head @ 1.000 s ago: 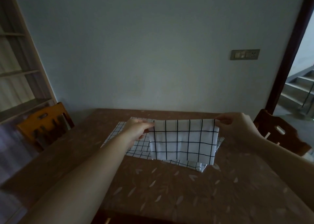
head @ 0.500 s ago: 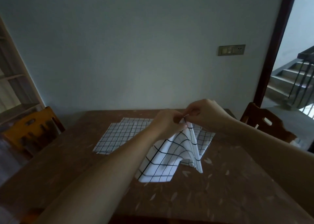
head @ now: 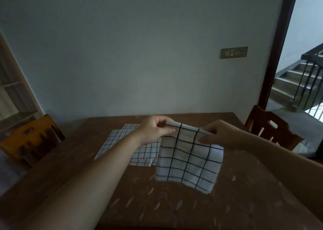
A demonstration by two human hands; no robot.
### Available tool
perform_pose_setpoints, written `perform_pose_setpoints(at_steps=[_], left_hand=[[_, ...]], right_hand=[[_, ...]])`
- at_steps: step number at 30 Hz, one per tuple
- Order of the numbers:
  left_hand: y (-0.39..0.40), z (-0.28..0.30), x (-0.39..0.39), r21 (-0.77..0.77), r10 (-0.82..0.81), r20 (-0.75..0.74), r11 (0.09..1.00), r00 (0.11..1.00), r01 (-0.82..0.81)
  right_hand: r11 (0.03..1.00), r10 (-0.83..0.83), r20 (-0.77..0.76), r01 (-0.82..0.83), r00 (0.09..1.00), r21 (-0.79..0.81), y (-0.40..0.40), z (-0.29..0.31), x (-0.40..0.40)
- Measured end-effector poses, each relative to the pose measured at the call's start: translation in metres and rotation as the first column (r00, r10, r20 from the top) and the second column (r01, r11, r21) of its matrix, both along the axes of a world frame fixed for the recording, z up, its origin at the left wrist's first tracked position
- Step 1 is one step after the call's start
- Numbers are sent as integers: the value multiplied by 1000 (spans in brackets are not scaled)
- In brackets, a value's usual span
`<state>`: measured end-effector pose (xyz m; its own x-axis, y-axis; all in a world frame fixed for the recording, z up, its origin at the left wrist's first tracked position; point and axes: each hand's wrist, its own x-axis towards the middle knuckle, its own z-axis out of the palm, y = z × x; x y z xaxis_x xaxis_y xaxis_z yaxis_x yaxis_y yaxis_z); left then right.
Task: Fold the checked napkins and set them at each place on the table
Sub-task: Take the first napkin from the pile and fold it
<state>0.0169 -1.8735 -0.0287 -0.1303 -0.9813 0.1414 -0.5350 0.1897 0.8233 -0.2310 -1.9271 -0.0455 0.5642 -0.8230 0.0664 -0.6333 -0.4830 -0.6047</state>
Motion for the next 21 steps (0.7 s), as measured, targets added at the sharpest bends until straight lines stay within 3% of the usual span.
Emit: perform_pose_setpoints(at_steps=[7, 13, 21], left_hand=[[5, 12, -7, -275, 47, 294, 961, 955, 37], [3, 14, -2, -239, 76, 216, 971, 974, -23], [1, 17, 0, -188, 42, 185, 982, 982, -7]], right_hand=[[995, 5, -23, -7, 1000, -98, -3, 10, 5], [996, 62, 197, -48, 978, -79, 3, 22, -5], [999, 25, 98, -27, 995, 20, 4, 23, -22]])
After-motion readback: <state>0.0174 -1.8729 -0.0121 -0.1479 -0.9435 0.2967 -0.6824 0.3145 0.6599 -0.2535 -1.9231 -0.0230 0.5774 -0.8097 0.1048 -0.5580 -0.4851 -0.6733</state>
